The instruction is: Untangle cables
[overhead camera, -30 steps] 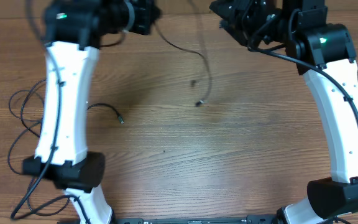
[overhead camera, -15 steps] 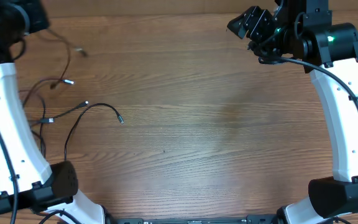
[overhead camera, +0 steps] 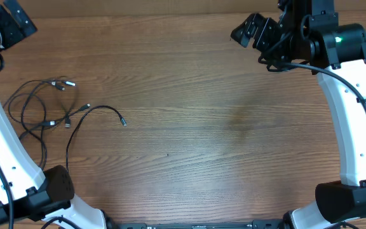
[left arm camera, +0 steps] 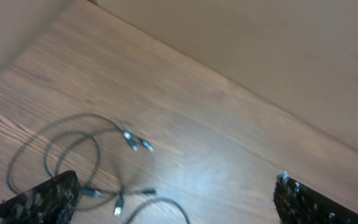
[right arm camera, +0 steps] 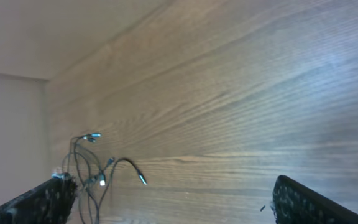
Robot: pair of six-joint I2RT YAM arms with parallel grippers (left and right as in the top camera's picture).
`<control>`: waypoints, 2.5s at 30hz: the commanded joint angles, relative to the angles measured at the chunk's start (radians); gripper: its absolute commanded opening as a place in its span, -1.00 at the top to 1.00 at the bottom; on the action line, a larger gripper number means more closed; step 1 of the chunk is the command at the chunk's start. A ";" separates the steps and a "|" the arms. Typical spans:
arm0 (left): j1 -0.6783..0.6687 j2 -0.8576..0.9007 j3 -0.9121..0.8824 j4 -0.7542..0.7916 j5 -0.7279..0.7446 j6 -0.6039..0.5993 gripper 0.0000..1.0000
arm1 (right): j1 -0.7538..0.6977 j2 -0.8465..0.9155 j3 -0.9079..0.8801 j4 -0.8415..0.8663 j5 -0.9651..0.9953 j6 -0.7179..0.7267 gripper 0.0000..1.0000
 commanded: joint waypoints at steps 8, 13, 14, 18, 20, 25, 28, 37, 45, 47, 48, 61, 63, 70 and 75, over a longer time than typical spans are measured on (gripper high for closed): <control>-0.101 -0.303 0.010 -0.213 0.156 -0.016 -0.99 | -0.003 -0.169 0.026 -0.117 0.100 -0.122 -1.00; -0.115 -0.335 0.004 -0.310 0.236 0.065 -0.99 | -0.003 -0.222 0.026 -0.232 0.113 -0.140 -1.00; -0.120 -0.340 -0.002 -0.310 0.289 0.098 -0.99 | -0.003 -0.230 0.026 -0.251 0.114 -0.140 -1.00; -0.182 -0.344 -0.006 -0.310 0.437 0.159 -1.00 | -0.003 -0.262 0.026 -0.310 0.114 -0.140 -1.00; -0.221 -0.341 -0.009 -0.310 0.427 0.158 -0.99 | -0.003 -0.278 0.026 -0.325 0.114 -0.140 -1.00; -0.295 -0.347 -0.053 -0.310 0.426 0.157 -1.00 | -0.003 -0.299 0.026 -0.351 0.114 -0.167 -1.00; -0.376 -0.360 -0.123 -0.310 0.359 0.133 -1.00 | -0.003 -0.314 0.026 -0.385 0.140 -0.192 -1.00; -0.556 -0.415 -0.370 -0.248 0.171 0.032 -0.99 | -0.003 -0.371 0.024 -0.438 0.230 -0.192 -1.00; -0.710 -0.617 -0.694 -0.008 0.017 -0.077 -0.99 | -0.003 -0.457 -0.110 -0.381 0.230 -0.192 -1.00; -0.734 -0.710 -0.822 0.077 0.005 -0.080 -0.99 | -0.003 -0.499 -0.191 -0.332 0.230 -0.194 -1.00; -0.735 -0.735 -0.861 0.104 0.006 -0.081 -0.99 | -0.003 -0.512 -0.219 -0.316 0.230 -0.196 -1.00; -0.735 -1.104 -1.554 0.643 -0.029 -0.103 -0.99 | -0.002 -0.860 -0.872 0.126 0.223 -0.180 -1.00; -0.736 -1.114 -1.609 0.694 -0.028 -0.103 -0.99 | -0.002 -0.887 -0.947 0.169 0.224 -0.180 -1.00; -0.735 -1.106 -1.729 0.807 -0.027 -0.102 -0.99 | -0.002 -0.887 -1.087 0.308 0.238 -0.180 -1.00; -0.735 -1.067 -1.729 0.800 -0.028 -0.102 -0.99 | -0.002 -0.879 -1.086 0.338 0.216 -0.180 -1.00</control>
